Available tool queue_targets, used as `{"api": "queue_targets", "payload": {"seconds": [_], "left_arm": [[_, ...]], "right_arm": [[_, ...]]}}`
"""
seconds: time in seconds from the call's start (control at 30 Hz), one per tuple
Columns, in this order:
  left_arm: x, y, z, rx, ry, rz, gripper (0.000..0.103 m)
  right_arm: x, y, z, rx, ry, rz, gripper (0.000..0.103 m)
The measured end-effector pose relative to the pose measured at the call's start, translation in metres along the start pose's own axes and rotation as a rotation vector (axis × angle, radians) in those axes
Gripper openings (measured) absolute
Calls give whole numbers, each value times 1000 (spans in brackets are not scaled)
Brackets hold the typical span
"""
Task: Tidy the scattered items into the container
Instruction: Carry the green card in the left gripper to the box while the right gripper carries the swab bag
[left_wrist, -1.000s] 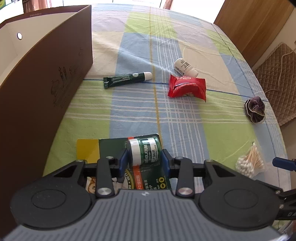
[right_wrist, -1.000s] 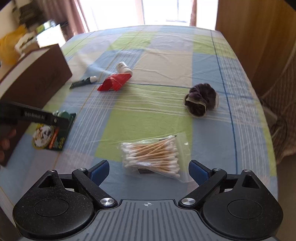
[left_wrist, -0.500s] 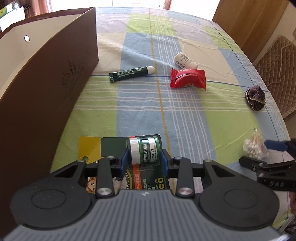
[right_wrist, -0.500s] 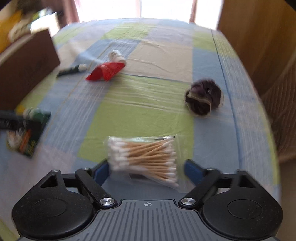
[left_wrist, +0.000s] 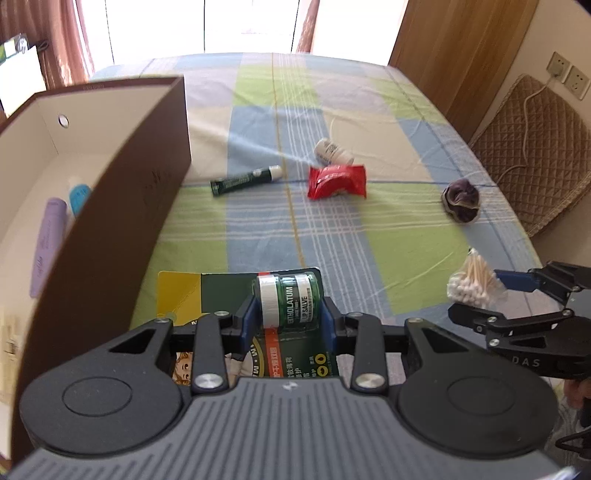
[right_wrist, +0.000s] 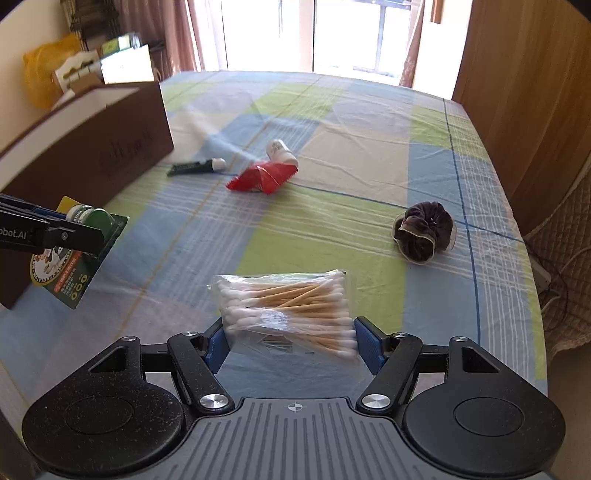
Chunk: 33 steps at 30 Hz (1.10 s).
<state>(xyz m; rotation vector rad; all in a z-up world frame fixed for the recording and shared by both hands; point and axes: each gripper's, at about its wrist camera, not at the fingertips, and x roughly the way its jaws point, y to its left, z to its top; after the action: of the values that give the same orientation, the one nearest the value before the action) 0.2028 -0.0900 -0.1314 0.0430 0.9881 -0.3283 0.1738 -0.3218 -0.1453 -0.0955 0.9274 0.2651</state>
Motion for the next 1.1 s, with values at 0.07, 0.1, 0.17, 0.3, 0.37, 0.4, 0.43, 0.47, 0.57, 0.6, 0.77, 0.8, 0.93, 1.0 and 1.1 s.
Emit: {"api": "queue_targets", "payload": {"seconds": [0.07, 0.1, 0.17, 0.3, 0.37, 0.4, 0.43, 0.47, 0.57, 0.6, 0.77, 0.8, 0.93, 1.0, 1.1], "left_arm": [[-17, 0, 3, 11, -24, -2, 31], [-25, 1, 5, 14, -35, 0, 31], [-42, 5, 9, 18, -58, 5, 31], [-78, 20, 19, 14, -117, 12, 31], [-94, 35, 21, 12, -135, 33, 31], [-102, 44, 22, 12, -141, 47, 31], [-109, 52, 23, 12, -148, 60, 31], [-117, 60, 23, 12, -154, 73, 31], [-139, 85, 25, 11, -174, 113, 31], [-147, 94, 25, 11, -180, 126, 31], [-162, 141, 29, 12, -164, 193, 31], [-163, 149, 30, 13, -156, 202, 31], [-163, 175, 30, 30, -123, 219, 31], [-161, 183, 28, 47, -111, 215, 31], [-152, 193, 27, 71, -87, 210, 31]], "right_arm": [[-8, 4, 2, 16, -9, 19, 72], [-12, 6, 4, 22, -13, 32, 72], [-21, 12, 9, 28, -25, 58, 72], [-38, 30, 25, 6, -64, 106, 72], [-46, 42, 34, -19, -88, 135, 72], [-51, 47, 39, -32, -100, 151, 72], [-54, 54, 44, -47, -111, 169, 72], [-58, 61, 50, -63, -122, 187, 72], [-66, 81, 67, -111, -150, 248, 72], [-68, 89, 73, -127, -159, 270, 72], [-68, 130, 105, -211, -186, 376, 72], [-64, 137, 110, -229, -186, 382, 72], [-46, 162, 128, -301, -186, 398, 72], [-37, 175, 137, -337, -186, 406, 72], [-23, 194, 151, -391, -185, 417, 72]]}}
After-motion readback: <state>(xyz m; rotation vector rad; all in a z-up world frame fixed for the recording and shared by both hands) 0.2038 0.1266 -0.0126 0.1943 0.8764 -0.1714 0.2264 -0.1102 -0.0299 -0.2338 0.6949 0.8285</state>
